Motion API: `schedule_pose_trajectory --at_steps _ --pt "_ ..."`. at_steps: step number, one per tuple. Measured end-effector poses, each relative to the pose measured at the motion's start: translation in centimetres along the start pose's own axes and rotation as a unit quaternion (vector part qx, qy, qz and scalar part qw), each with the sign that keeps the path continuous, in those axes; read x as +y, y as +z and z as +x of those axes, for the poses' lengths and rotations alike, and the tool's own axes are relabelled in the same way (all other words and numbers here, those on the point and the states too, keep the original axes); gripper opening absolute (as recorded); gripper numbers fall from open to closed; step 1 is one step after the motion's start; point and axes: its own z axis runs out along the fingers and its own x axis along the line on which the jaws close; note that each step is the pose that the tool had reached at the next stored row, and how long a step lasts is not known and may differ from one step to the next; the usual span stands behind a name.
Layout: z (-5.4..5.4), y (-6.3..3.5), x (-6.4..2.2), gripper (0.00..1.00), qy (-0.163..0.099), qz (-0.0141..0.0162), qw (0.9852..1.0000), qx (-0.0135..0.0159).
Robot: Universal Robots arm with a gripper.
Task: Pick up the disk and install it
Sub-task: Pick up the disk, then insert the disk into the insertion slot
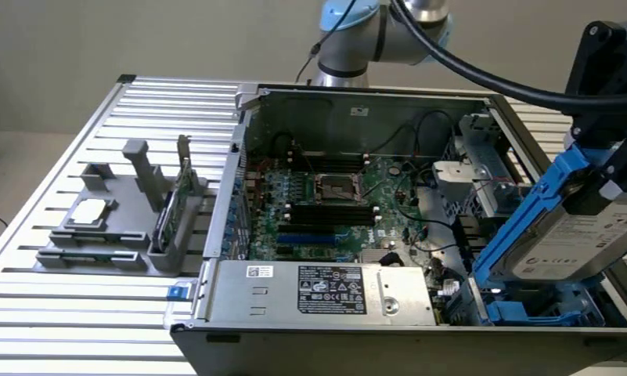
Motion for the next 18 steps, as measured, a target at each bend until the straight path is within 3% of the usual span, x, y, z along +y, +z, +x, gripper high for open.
schedule_pose_trajectory --at_steps 4,18 --pt "0.0 0.1 -1.4 0.33 0.0 0.0004 1.0 -0.0003" --pt "-0.4 0.27 -1.58 0.33 0.0 0.0008 1.0 -0.0015"
